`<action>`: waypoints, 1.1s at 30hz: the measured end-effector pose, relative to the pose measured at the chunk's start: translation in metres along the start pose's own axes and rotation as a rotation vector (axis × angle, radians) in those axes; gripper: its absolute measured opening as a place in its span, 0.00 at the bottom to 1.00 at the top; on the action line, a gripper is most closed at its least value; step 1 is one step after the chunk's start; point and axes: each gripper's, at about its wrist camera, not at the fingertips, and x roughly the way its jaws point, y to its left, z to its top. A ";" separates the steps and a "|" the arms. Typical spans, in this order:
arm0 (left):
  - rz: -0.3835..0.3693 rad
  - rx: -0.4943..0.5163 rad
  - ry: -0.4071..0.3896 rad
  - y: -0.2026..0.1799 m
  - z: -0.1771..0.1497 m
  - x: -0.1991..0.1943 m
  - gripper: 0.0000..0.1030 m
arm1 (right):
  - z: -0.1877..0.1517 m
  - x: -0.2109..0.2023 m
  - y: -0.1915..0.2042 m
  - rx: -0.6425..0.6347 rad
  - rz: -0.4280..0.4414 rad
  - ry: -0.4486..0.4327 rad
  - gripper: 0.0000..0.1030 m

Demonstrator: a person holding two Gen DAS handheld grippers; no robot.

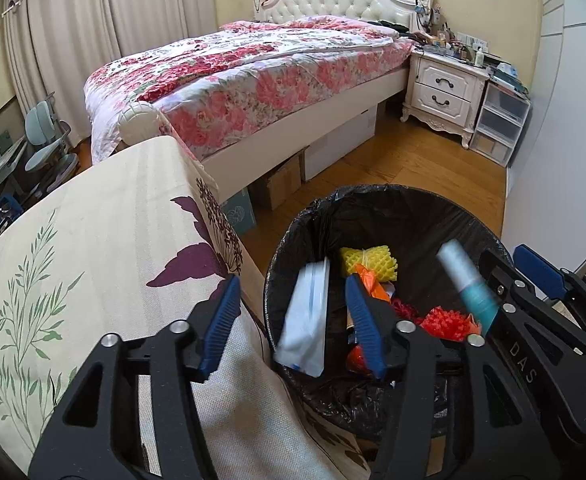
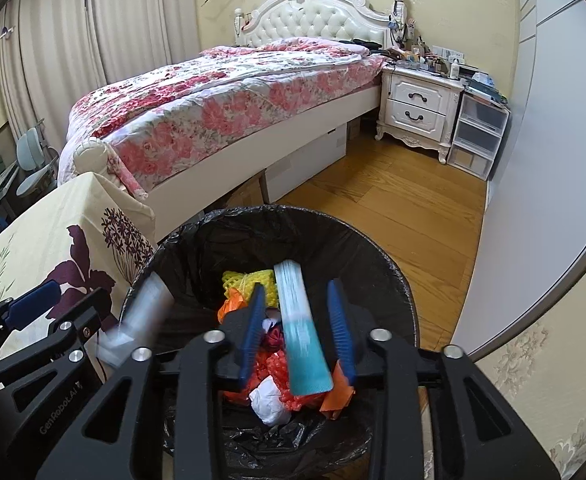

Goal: Collect trash
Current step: 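Open both tools to drop the tube and packet into the bin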

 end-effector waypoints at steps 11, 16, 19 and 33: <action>0.013 -0.022 -0.027 0.008 -0.002 -0.009 0.77 | 0.001 -0.013 -0.004 -0.017 -0.055 -0.038 0.61; 0.027 -0.023 -0.042 0.012 -0.005 -0.014 0.81 | -0.002 -0.018 -0.001 -0.034 -0.073 -0.049 0.68; 0.036 -0.022 -0.054 0.014 -0.006 -0.020 0.83 | -0.003 -0.023 0.000 -0.038 -0.080 -0.058 0.75; 0.062 -0.065 -0.105 0.036 -0.016 -0.055 0.89 | -0.013 -0.052 0.006 -0.028 -0.084 -0.078 0.82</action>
